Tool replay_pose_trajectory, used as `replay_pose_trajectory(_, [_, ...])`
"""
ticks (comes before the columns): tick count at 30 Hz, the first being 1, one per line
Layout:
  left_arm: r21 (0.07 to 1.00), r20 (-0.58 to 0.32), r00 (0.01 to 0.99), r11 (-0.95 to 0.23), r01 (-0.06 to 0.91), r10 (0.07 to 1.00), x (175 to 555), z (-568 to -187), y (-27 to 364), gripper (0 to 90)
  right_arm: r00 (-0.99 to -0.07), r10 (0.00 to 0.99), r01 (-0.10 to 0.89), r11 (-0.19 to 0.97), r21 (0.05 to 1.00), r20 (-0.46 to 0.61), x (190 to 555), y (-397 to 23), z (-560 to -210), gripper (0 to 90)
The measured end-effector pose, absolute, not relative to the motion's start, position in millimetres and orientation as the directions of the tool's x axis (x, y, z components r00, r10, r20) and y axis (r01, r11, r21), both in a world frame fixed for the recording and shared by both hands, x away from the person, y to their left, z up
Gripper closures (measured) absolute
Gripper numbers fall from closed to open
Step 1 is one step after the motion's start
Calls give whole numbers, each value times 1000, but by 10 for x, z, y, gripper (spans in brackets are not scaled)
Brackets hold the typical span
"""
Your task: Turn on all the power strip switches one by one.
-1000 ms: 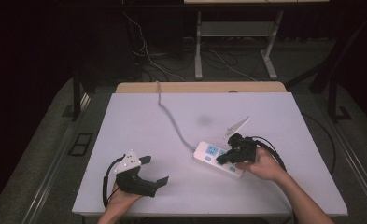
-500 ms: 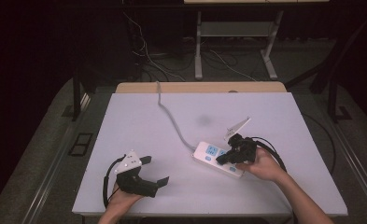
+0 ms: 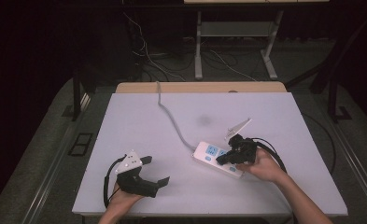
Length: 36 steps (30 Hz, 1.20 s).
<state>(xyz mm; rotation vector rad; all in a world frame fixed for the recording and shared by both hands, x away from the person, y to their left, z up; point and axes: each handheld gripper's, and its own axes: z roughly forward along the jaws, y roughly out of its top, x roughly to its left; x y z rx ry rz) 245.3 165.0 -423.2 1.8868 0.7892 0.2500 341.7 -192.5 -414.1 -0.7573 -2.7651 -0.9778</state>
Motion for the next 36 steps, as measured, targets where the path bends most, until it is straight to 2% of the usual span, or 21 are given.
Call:
replay_pose_trajectory(26, [874,-180,764,-256,413,619,2462,-4239,1655,0,-872,411,486,663,569,266,3410,-1947,-4131,900])
replay_pose_trajectory(36, [875,-182,763,-252,413,620,2464,-4238,1661,0,-872,407,485,642,595,272,3432,-1964,-3983,900])
